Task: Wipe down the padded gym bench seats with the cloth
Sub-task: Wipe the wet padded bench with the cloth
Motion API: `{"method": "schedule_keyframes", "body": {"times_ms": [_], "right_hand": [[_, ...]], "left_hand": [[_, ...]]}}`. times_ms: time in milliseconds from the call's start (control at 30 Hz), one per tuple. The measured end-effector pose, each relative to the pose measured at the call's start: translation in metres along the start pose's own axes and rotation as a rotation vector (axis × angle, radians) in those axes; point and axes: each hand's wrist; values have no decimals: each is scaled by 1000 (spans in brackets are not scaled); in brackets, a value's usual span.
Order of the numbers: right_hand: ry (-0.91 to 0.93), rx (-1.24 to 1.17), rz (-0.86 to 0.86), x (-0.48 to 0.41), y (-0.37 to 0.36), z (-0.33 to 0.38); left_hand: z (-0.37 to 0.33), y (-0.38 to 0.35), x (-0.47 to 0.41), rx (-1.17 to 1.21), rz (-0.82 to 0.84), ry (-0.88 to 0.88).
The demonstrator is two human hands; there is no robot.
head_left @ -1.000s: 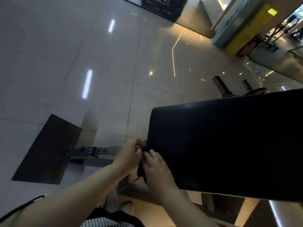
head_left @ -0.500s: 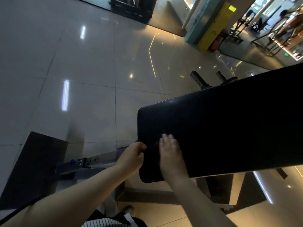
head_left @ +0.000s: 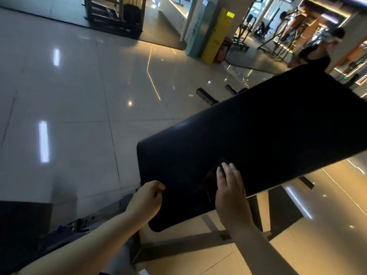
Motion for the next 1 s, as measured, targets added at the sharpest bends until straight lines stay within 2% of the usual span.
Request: {"method": "schedule_keyframes", "body": {"times_ms": [67,100,200,300,400,500,567,633,733,833,933,1000], "right_hand": [[-77,-47,-12,-6,-9,20],[-45,-77,9,-2,-16,32],[237,-112,106,19,-23,50],[328,-173,170,27,-2,21],[225,-74,80,19,25,-29],[25,63,-47,-7,44,-74],[-112,66,-80,-21,45,-78],[-151,40,-84,-25,37,-61],[64,-48,-10,-18,22,-37],[278,-141,43,-18,24,-50],[293,-196,97,-22,42,-84],[198,-129,78,-32,57,-112]], "left_hand": [[-8,-7,1,-2,-5,-25],[-13,-10,2,-4,-7,-41],[-27,-20,0,-3,-25,-94],[-40,-25,-6,-10,-22,-117],[-54,-28,-11,14,-20,-104],[-70,-39,-10,35,-42,-119],[-79,-47,-6,45,-54,-133],[-88,-56,-3,58,-54,-145],[-102,-66,-4,44,-72,-199],[-117,-75,-11,64,-109,-234],[-131,-84,-16,55,-160,-269],[-144,-91,-18,13,-200,-305]]}}
Point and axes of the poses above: each hand's wrist, its own x-axis away from the middle knuckle, its own y-axis out of the back of the hand, z = x × y, and after that the axes turned 8 degrees about -z, right-handed
